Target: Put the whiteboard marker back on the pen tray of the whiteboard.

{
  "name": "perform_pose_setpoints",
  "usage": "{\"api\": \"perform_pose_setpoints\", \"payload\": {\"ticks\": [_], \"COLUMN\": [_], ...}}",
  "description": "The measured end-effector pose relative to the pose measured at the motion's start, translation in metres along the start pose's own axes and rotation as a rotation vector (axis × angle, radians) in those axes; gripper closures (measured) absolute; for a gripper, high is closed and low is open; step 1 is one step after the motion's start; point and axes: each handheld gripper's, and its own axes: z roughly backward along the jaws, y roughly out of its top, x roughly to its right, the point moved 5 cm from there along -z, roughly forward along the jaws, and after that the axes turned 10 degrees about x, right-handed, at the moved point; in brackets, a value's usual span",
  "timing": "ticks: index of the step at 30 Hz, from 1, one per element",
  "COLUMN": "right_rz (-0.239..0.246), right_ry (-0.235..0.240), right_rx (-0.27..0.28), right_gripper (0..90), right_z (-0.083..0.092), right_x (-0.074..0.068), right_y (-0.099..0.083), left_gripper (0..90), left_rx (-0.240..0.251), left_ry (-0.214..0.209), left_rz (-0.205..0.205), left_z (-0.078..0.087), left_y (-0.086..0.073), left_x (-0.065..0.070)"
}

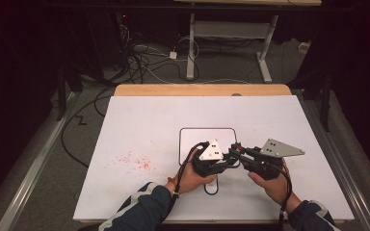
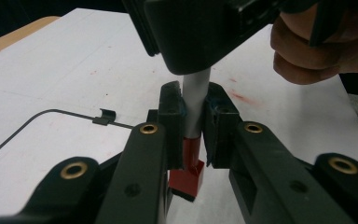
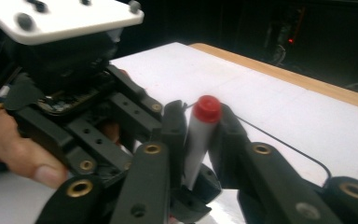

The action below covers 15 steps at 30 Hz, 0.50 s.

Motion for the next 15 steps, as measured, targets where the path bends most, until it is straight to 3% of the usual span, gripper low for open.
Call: {"api": "perform_pose_setpoints", "payload": {"ticks": [2,5,7,9,12,13,15], "right_rz": [0.021,0.048,0.036,0.027,-0.003,-0.015,-0.045], "right_ry": [-0.001,-0.011,-0.018,-0.042,-0.084,-0.097,-0.118], "right_rx": [-0.002,-0.006,-0.004,-0.024,-0.1,-0.124,-0.176], "right_gripper": [81.0,81.1,81.1,81.2,81.2,81.1,81.1], "right_z": [0.0,0.004,0.009,0.015,0.02,0.021,0.021], "right_x": [-0.003,-0.006,-0.004,0.001,0.011,0.015,0.023], "right_y": [0.001,0.005,0.01,0.014,0.015,0.014,0.011], "left_gripper": [73.5,50.2,33.6,27.9,23.9,23.0,20.3], "left_rx": [-0.006,-0.046,-0.071,-0.083,-0.104,-0.123,-0.141], "left_ry": [0.014,0.082,0.131,0.181,0.267,0.301,0.335], "left_rz": [0.0,-0.022,-0.057,-0.113,-0.154,-0.159,-0.125], "left_z": [-0.001,0.003,0.014,0.034,0.07,0.082,0.108], "left_y": [0.0,0.002,0.004,0.006,0.002,-0.001,-0.011], "left_x": [-0.001,-0.004,-0.004,-0.006,-0.014,-0.016,-0.021]}}
